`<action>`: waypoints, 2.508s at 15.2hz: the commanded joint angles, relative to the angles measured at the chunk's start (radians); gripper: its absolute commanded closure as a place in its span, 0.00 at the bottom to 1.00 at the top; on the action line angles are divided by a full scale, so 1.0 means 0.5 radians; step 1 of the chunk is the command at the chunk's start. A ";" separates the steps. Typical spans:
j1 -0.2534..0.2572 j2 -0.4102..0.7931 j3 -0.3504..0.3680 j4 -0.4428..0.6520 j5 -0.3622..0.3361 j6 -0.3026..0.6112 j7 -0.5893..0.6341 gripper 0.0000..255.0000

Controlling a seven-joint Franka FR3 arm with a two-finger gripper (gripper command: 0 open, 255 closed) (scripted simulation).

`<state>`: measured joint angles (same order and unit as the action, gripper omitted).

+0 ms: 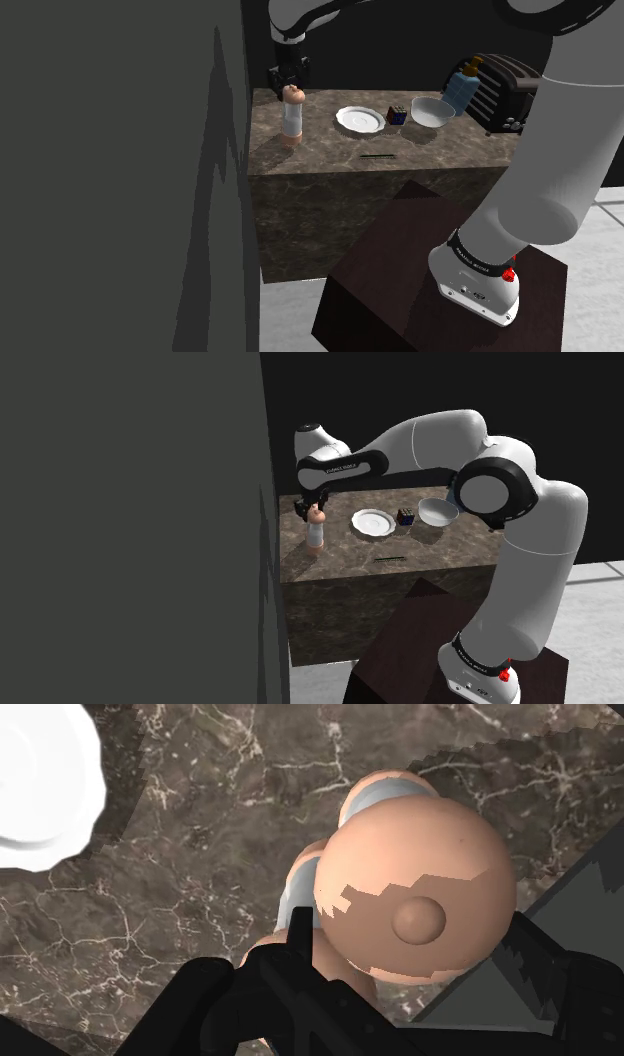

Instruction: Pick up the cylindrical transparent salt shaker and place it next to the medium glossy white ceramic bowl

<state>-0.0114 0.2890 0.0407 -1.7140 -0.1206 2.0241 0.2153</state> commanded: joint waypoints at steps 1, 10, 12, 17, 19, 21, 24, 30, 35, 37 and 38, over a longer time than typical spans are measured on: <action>0.003 -0.009 0.002 0.043 0.002 -0.052 -0.001 1.00; 0.005 -0.052 0.005 0.225 0.014 -0.277 -0.024 1.00; 0.006 -0.057 0.006 0.272 0.015 -0.328 -0.029 1.00; 0.008 -0.062 0.007 0.400 0.019 -0.460 -0.041 1.00; 0.009 -0.060 0.007 0.456 0.020 -0.514 -0.046 1.00; 0.010 -0.056 0.008 0.515 0.021 -0.569 -0.051 1.00; 0.012 -0.046 0.008 0.611 0.022 -0.654 -0.058 1.00; 0.017 -0.008 0.009 0.828 0.022 -0.833 -0.073 1.00; 0.022 0.046 0.009 1.044 0.019 -0.995 -0.086 1.00; 0.025 0.076 0.009 1.143 0.017 -1.064 -0.092 1.00; 0.027 0.092 0.008 1.196 0.016 -1.101 -0.095 1.00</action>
<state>0.0011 0.3229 0.0451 -1.1484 -0.1118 1.4943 0.1699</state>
